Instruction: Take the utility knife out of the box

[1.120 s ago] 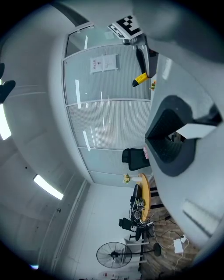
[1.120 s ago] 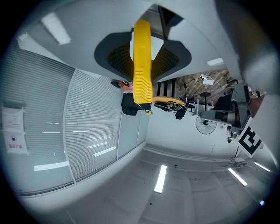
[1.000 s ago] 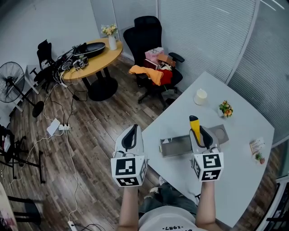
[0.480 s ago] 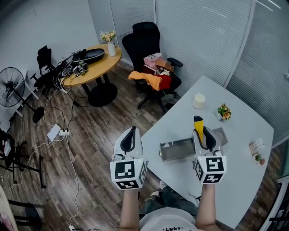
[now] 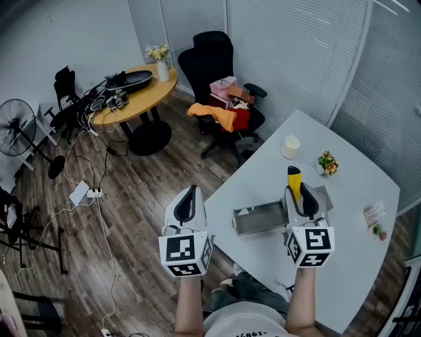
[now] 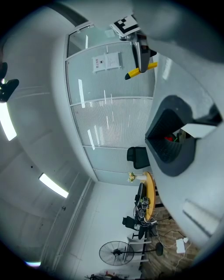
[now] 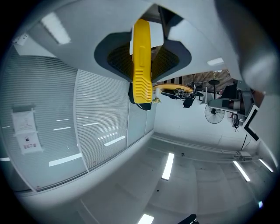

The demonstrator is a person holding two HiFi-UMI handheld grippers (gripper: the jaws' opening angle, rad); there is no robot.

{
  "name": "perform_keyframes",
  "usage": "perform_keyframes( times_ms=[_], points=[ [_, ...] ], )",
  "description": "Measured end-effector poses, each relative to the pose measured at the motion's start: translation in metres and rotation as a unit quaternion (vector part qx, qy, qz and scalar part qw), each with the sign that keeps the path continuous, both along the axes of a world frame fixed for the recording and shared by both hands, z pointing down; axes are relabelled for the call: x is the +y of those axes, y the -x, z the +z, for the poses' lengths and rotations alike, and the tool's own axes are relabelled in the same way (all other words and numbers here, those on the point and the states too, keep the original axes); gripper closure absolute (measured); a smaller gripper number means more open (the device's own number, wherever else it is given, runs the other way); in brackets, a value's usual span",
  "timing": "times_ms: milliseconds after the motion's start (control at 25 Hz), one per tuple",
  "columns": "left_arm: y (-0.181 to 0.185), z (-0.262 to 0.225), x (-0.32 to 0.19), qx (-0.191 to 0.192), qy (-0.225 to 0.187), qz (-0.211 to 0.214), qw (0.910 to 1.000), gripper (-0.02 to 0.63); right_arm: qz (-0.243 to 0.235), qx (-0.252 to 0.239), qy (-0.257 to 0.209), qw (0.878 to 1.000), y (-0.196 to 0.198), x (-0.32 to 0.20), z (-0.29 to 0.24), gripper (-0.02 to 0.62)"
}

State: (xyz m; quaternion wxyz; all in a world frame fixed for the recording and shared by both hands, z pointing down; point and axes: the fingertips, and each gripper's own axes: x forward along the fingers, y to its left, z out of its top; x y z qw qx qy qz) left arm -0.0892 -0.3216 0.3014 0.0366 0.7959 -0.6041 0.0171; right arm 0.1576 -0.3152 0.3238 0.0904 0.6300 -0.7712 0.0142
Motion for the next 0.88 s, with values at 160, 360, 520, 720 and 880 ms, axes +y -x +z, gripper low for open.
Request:
perform_keyframes(
  times_ms=[160,360,520,720,880],
  points=[
    [0.0009,-0.0004,-0.0007,0.001,0.000,-0.001,1.0000,0.606,0.000,-0.001,-0.001,1.000,-0.0001,-0.0001,-0.0019,0.434],
    [-0.0007,-0.0002,-0.0033,0.000,0.002,0.002,1.0000,0.606,0.002,-0.001,-0.001,1.000,-0.0016,-0.0018,-0.0029,0.434],
    [-0.0034,0.0010,-0.0055,-0.001,0.001,0.006,1.0000,0.606,0.004,-0.002,-0.002,1.000,-0.0041,-0.0039,-0.0020,0.434],
    [-0.0044,-0.0009,-0.0072,-0.002,0.000,0.012,0.9999,0.606,0.005,0.000,0.000,1.000,-0.0026,-0.0048,-0.0027,0.434],
    [-0.0057,-0.0013,-0.0079,-0.004,-0.001,0.015,0.9999,0.606,0.004,0.000,0.000,1.000,-0.0017,-0.0053,-0.0026,0.435]
  ],
)
